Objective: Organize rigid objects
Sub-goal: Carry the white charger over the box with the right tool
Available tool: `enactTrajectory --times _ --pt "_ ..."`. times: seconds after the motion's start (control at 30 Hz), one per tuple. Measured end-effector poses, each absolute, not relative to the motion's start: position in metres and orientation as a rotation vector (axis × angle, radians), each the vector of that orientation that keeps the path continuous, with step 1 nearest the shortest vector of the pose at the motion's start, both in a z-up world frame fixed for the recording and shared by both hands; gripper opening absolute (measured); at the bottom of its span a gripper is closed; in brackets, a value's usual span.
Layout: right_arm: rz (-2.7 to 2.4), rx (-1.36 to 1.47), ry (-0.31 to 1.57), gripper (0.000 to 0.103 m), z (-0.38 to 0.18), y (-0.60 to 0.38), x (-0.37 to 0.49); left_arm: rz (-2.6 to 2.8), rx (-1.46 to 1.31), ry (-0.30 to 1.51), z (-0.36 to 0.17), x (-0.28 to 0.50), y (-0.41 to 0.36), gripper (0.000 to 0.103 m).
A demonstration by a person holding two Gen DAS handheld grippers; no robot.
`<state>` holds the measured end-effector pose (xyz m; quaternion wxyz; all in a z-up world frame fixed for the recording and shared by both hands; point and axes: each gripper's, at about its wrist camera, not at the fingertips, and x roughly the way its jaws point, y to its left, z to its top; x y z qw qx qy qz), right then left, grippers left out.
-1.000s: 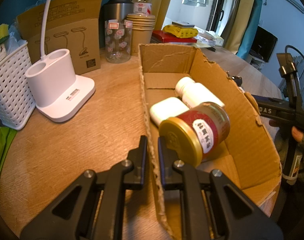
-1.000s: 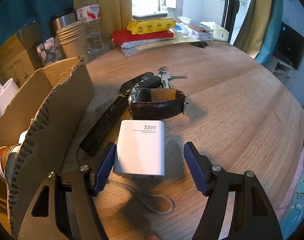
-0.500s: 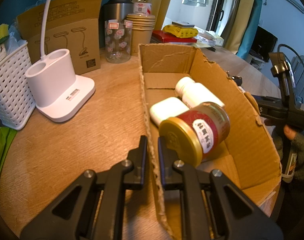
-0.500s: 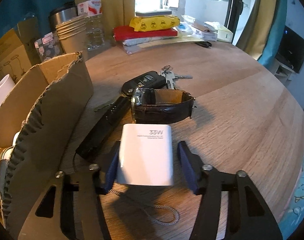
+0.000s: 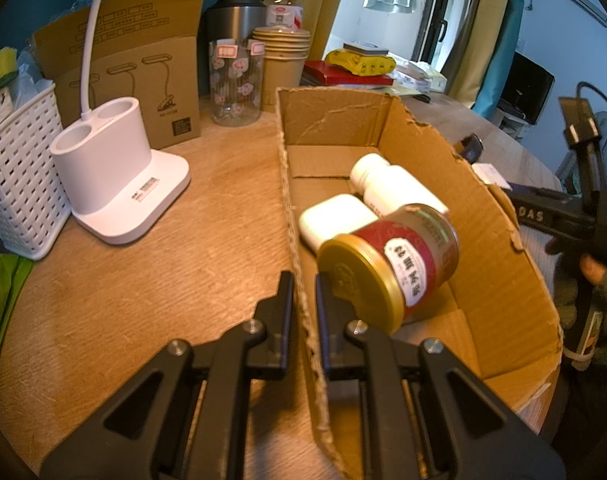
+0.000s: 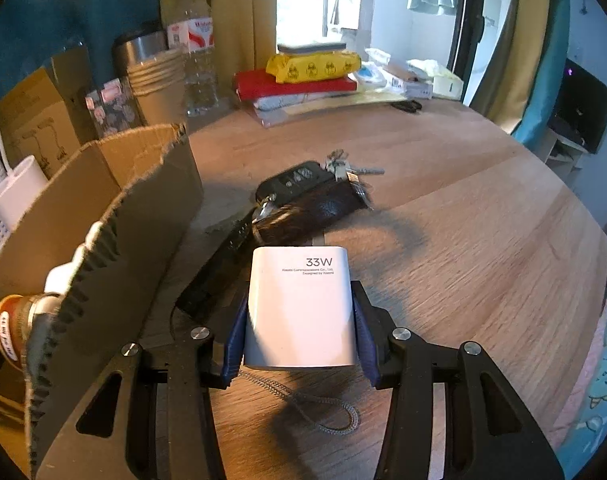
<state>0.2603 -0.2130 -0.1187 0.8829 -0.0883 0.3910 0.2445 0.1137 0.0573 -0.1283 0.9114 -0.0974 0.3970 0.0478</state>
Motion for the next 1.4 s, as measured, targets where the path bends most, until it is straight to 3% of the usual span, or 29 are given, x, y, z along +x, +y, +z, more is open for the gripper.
enactTrajectory --times 1.4 --pt "0.652 -0.245 0.648 0.049 -0.054 -0.159 0.204 0.095 -0.201 0.822 -0.128 0.114 0.058 0.012"
